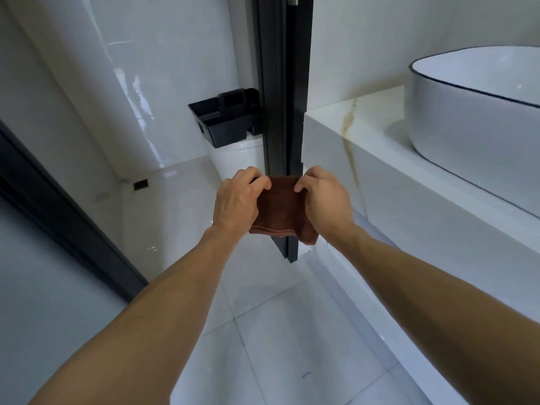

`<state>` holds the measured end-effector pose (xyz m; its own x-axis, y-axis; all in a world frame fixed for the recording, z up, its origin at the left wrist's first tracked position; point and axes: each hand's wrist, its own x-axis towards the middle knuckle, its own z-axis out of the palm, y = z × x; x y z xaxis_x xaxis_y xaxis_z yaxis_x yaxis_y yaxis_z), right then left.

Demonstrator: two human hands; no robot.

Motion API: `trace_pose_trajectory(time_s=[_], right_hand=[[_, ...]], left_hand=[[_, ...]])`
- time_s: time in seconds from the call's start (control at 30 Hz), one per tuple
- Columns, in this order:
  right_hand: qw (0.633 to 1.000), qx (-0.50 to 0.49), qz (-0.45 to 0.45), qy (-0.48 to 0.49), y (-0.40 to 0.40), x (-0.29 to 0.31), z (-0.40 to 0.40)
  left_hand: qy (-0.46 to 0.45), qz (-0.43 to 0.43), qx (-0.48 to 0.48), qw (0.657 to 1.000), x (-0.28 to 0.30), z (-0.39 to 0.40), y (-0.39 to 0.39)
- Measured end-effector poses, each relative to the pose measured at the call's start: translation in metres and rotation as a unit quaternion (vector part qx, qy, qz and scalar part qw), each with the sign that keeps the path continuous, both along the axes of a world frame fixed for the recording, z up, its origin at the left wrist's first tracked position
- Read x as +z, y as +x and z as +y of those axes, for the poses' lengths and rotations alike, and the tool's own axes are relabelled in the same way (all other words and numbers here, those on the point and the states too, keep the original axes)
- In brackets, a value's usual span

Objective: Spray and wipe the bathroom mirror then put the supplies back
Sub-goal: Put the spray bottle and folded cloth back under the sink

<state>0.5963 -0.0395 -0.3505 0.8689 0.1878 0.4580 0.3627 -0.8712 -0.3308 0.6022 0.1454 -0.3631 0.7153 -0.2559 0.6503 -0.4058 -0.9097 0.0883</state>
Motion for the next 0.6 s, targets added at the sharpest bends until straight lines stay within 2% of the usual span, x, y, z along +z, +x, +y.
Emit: trace_pose_trajectory(time_s=[0.23, 0.47, 0.6], right_hand=[[0.998, -0.025, -0.047, 0.041, 0.014, -0.084, 0.008], [0.997, -0.061, -0.044, 0.024, 0.008, -0.158, -0.010], [0.993, -0.112, -0.006, 0.020, -0.006, -0.190, -0.037]], left_hand=[[-0.040, -0.054, -0.018, 0.998, -0.087, 0.003, 0.027], [-0.064, -0.076, -0.070, 0.993, -0.162, -0.016, 0.051], [-0.066, -0.066, -0.132, 0.987, -0.198, -0.046, 0.060]])
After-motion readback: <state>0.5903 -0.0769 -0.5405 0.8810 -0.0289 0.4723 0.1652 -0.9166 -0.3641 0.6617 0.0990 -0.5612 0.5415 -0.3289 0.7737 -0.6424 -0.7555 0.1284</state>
